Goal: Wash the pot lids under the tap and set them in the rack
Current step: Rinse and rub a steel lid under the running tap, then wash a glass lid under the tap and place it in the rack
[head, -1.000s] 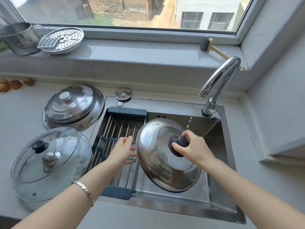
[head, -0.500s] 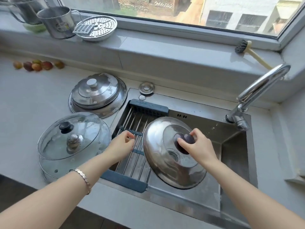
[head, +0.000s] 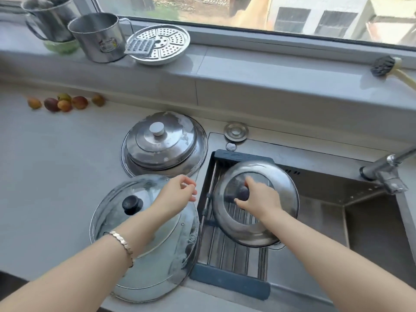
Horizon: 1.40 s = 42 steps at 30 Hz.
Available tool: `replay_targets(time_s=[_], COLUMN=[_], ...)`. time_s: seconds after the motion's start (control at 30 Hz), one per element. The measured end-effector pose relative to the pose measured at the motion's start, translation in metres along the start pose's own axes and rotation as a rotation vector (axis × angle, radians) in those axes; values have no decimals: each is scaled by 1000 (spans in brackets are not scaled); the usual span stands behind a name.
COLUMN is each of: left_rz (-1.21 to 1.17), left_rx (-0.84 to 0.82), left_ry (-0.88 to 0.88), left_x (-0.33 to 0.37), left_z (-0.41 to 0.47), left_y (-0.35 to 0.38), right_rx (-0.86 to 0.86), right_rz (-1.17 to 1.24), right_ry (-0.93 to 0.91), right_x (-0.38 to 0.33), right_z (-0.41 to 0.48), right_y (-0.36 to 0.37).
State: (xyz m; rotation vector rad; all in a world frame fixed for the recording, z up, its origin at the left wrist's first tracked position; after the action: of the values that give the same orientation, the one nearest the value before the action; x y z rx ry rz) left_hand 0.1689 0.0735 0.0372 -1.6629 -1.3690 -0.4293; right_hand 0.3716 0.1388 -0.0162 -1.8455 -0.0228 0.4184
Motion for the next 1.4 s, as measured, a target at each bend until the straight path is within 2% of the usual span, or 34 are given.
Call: replay_targets(time_s=[0.13, 0.37, 0.53, 0.6, 0.7, 0.73, 0.8, 0.9, 1.13, 1.23, 1.33, 1.4], left_rz=[-11, -48, -8, 209, 936, 1128, 1271, 1145, 1056, 1028, 976, 951], left_rx=[-18, -12, 12, 43, 145, 146, 96, 48, 62, 76, 51, 33], left_ry=[19, -1, 38, 105, 185, 149, 2, -89, 136, 278, 445, 532], left_x=[-9, -25, -30, -32, -36, -39, -47, -63, -55, -23, 16, 39], left_z=[7, 10, 9, 7, 7, 9, 10, 13, 1, -17, -38, -51], left_y=[-17, -32, -37, -41, -58, -64, -77, -89, -88, -74, -45, -17], right_rx=[-21, -1, -140, -211, -292, -287, -265, -270, -260, -246, -357, -330], right_rz=[-53, 247, 236, 176, -95, -158, -177, -9, 495, 828, 1226, 1428], right_ry=[-5, 194, 207, 178, 110, 98, 83, 57, 135, 302, 575, 672], right_x=[-13, -2, 6, 6, -5, -11, -25, -42, -76, -83, -75, -55], right_z=[2, 7, 6, 7, 6, 5, -2, -18, -49, -48, -54, -61], right_y=[26, 35, 37, 32, 16, 10, 0, -5, 10, 5, -9, -16])
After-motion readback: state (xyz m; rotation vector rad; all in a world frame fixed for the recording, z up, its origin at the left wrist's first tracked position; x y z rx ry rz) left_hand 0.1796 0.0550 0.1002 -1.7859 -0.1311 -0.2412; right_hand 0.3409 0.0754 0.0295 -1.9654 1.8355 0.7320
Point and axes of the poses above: each hand's wrist, its own z-axis towards the middle knuckle, its own y-axis out of the palm, x = y × z, the point moved 2 cm from there along z, towards the middle knuckle, and after that the axes turned 1 degree about y, right-handed, at the moved point
